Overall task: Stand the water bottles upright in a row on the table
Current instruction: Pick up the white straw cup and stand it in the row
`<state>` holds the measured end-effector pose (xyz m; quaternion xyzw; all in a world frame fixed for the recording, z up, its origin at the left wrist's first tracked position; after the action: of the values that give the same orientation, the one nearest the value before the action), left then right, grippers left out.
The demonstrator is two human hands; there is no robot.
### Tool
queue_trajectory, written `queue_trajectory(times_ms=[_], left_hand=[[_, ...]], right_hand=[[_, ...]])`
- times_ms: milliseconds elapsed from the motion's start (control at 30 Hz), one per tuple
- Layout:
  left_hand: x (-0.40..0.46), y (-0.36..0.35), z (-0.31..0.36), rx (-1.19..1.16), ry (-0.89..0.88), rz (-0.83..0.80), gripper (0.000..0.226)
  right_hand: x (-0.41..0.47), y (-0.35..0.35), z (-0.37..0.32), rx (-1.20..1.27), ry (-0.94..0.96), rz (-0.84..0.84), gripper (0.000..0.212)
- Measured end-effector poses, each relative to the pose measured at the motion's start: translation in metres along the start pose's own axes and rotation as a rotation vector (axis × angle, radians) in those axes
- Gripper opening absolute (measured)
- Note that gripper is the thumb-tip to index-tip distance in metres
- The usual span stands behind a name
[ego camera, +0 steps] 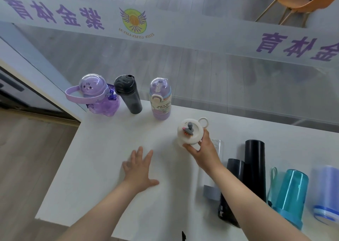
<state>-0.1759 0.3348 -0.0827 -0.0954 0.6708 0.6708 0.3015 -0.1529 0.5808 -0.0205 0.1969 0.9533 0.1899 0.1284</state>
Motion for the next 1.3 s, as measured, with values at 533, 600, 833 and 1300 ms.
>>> queue_trajectory(times_ms=[533, 600, 833, 1300], left_hand=[[-0.001, -0.007, 0.000, -0.037, 0.000, -0.022, 0.120], [0.000, -0.008, 0.000, -0.038, 0.001, -0.023, 0.120], [0.001, -0.008, 0.000, -0.043, 0.013, -0.023, 0.121], [0.000, -0.008, -0.002, -0.088, 0.012, 0.008, 0.118]], right_hand=[[0.099, 0.000, -0.017, -0.020, 0.020, 0.007, 0.066], [0.105, 0.000, -0.017, -0.021, 0.019, -0.008, 0.066], [0.105, 0.003, -0.020, -0.068, 0.022, -0.013, 0.071], [0.016, 0.046, 0.009, -0.456, 0.070, -0.117, 0.058]])
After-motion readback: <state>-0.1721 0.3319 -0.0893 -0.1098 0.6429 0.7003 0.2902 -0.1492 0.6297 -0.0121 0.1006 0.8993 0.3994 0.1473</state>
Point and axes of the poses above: each hand's wrist, its own x-axis towards the middle knuckle, its own y-axis out of the back of the hand, z = x × y, the point moved 6 cm from there along x, towards the middle knuckle, and after that the axes turned 6 degrees about z, right-handed, at the moved point
